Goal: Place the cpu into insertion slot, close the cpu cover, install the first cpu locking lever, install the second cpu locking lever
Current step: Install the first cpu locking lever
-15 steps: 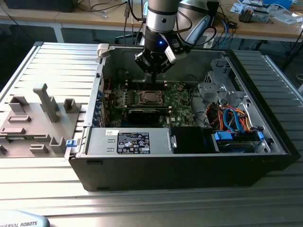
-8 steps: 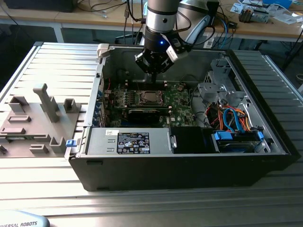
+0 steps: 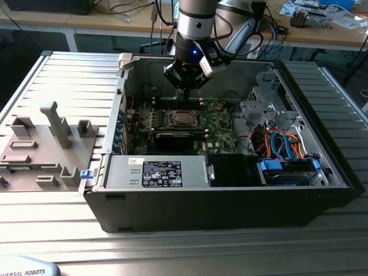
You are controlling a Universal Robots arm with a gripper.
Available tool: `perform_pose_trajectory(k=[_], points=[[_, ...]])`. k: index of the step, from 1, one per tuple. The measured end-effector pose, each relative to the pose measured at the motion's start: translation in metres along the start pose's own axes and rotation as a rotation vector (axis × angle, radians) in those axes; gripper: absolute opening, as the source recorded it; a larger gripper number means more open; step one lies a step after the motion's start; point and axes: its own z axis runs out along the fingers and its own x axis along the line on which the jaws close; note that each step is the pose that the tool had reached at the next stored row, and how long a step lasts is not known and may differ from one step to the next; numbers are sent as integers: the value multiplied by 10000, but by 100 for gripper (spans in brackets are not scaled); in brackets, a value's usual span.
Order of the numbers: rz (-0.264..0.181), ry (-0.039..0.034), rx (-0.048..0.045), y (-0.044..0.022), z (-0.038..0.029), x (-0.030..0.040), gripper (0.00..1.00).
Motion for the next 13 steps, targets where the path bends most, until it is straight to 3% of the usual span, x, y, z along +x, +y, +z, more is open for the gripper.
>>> perform_pose_trajectory(k=[1, 2, 4, 13], points=[[0, -8, -1, 0, 0, 0, 11], [1, -67, 2, 0, 1, 0, 11], [7, -251, 11, 0, 3, 0, 11], [7, -264, 13, 0, 3, 0, 11]])
